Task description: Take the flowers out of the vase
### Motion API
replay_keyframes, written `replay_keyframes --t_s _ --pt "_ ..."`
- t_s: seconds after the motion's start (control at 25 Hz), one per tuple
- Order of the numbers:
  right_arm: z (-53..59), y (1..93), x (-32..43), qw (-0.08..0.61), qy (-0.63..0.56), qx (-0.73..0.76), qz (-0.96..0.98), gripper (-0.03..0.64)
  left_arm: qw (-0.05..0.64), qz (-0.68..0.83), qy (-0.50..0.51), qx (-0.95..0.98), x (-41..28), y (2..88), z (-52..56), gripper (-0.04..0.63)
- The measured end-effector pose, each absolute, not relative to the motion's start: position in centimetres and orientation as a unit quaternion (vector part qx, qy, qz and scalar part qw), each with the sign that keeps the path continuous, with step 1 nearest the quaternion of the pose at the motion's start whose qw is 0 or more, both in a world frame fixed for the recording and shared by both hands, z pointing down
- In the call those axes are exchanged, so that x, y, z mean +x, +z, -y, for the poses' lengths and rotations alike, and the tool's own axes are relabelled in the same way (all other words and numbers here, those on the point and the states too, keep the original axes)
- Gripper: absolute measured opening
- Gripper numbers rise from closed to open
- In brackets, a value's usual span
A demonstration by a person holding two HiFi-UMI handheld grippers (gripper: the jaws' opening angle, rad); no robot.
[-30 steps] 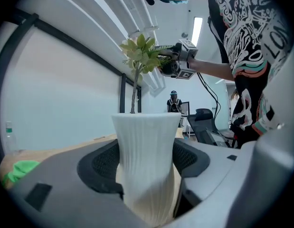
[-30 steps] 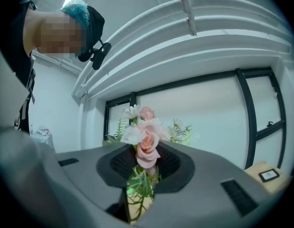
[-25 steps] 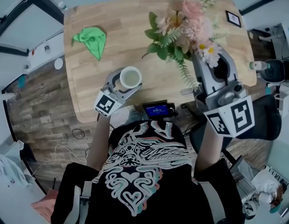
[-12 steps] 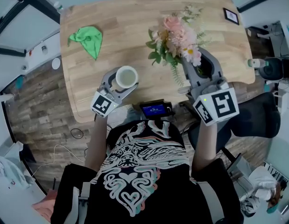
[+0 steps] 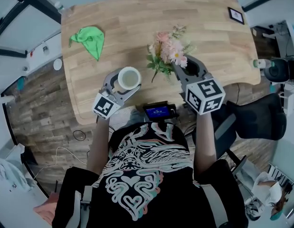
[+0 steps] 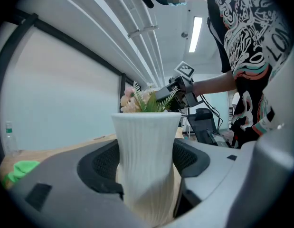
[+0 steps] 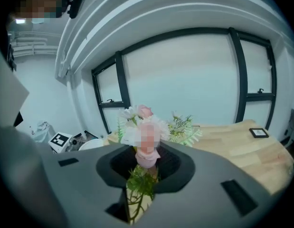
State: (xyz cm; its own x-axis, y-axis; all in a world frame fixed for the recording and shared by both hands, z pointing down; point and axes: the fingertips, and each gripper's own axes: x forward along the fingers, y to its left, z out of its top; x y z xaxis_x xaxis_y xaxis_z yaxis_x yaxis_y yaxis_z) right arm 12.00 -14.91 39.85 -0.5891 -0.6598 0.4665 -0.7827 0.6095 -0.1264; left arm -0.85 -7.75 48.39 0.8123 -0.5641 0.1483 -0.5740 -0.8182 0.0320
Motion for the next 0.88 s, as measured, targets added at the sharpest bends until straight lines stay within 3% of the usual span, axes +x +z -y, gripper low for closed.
replay_keyframes --t_s 0.4,0.88 --pt "14.9 49.0 10.4 0.255 0.248 0.372 0.857 0.091 0.031 0.296 0.071 0.952 -0.8 48.4 7.7 0.331" --pt "17.3 53.0 11.6 0.248 0.288 0.395 0.836 0.091 0.036 0.343 0.075 0.936 -2.1 48.4 8.8 0.331"
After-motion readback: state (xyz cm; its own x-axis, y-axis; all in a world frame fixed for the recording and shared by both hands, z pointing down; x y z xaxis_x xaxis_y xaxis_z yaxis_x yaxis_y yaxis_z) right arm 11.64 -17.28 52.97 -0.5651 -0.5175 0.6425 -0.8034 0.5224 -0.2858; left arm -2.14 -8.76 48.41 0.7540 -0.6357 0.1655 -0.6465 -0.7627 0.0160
